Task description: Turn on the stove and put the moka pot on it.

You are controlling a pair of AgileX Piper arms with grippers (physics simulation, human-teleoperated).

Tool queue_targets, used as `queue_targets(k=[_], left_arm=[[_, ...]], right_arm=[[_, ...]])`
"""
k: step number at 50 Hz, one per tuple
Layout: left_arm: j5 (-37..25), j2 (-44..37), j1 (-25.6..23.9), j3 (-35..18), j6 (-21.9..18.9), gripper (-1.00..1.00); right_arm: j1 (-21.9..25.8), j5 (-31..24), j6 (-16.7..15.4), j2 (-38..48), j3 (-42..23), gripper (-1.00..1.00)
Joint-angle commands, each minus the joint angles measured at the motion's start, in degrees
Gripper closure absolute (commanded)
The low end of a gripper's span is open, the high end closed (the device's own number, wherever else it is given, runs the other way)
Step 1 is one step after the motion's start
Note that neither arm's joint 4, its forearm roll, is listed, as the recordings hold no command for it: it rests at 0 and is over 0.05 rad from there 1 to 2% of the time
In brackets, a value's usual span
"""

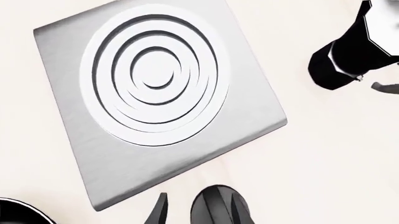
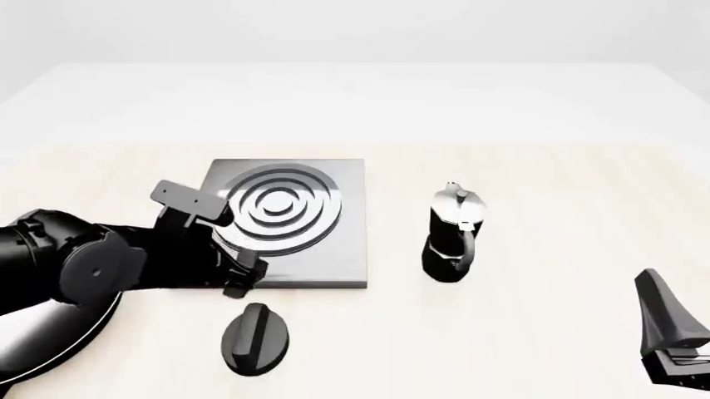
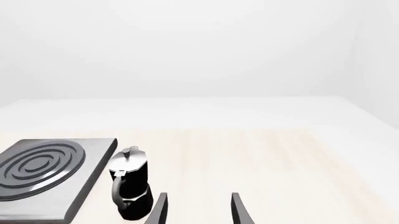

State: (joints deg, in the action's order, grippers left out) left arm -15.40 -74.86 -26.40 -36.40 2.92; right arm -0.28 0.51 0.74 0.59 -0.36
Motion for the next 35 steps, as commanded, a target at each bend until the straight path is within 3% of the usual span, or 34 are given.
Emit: queue_targets(k=[1, 22, 35], left_arm=[[1.0, -1.3, -3.6, 1.5, 3.8, -1.0], [5.7, -4.8, -3.2, 4.0, 5.5, -1.0], [7.9, -7.2, -5.2, 4.7, 8.5, -1.0]], right_arm=[[0.0, 0.2, 0.0, 0.3, 0.0, -1.0], [0.2, 2.4, 0.1, 3.1, 0.2, -1.0], [0.2, 3.3, 0.2, 4.5, 0.2, -1.0]])
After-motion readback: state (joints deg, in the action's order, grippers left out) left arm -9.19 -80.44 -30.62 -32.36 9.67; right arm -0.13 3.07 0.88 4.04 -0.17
